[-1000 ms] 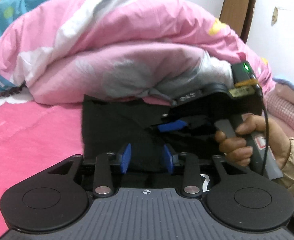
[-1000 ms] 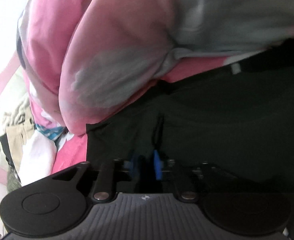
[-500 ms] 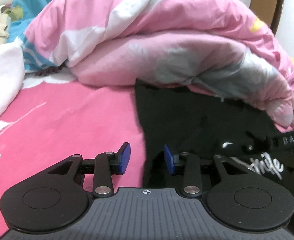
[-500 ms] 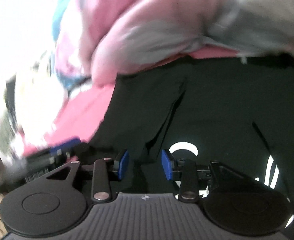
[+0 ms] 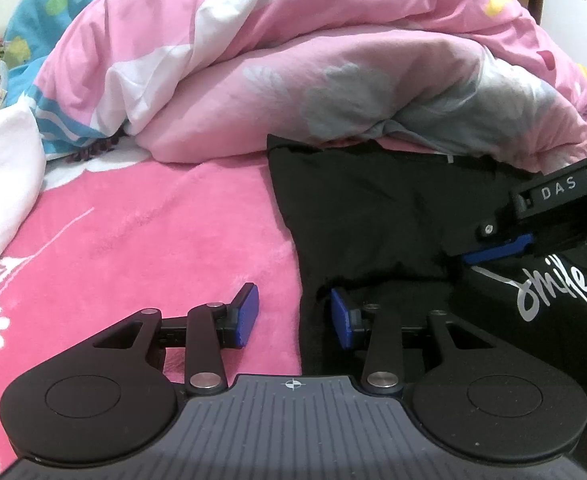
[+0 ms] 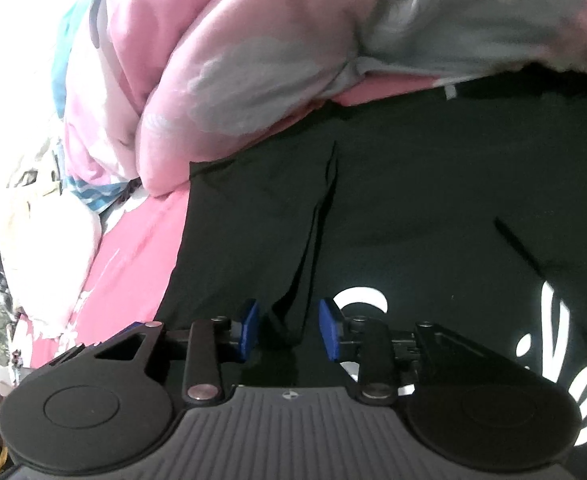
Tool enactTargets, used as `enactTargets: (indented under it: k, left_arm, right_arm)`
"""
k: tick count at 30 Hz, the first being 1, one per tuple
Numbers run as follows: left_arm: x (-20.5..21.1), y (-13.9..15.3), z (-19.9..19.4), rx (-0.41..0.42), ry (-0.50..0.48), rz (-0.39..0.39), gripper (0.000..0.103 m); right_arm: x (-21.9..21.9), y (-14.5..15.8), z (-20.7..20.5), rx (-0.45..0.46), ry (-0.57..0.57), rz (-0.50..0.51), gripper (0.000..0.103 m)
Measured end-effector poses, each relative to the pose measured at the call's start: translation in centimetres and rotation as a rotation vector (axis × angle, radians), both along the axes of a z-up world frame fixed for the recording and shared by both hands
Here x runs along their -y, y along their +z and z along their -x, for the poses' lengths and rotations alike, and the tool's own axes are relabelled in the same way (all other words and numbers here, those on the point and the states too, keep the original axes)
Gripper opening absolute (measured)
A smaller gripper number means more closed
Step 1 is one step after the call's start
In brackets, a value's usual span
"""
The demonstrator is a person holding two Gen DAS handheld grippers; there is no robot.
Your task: Fold clothes
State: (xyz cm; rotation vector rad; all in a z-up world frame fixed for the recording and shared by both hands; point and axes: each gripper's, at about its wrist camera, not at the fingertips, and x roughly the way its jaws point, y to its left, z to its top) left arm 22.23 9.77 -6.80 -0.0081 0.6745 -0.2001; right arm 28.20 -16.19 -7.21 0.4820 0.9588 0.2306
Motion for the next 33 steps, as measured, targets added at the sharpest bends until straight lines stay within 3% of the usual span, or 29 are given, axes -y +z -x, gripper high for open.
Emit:
enactTargets:
  k: [2,4,10,20,27,33]
  left_arm:
    - [0.1,-0.1,0.0,0.002,-0.001,-0.008,0.040]
    - [0.1,-0.1,0.0,0.002,-0.002,-0.009,0.040]
    - [0.0,0.0,0.0,-0.001,-0.007,-0.008,0.040]
    - [-0.3,0.1,0.2,-0.010,-0.009,0.009,0.040]
    - [-2.4,1.7,0.4,-0.032,-0.039,0.172,0.043]
    - [-3.0,2.5,-0.2,-0.015,-0.052,0.273,0.052]
  right_arm:
    - [-0.5,-0.2,0.0,0.008,0.024,0.012,0.026]
    - [-1.0,-0.2,0.1,0.023,0.038,0.031,0.008]
    - [-0.8,0.9,2.1,0.068,0.012,0.019,0.003]
    - [-0.5,0.8,3.9,0.069,-0.027,0.042,0.003]
    - [-0.6,0.2,3.5,0.052,-0.001,0.075,0.005]
    - [0.1,2.2,3.4,0.110,0.055,0.103,0.034]
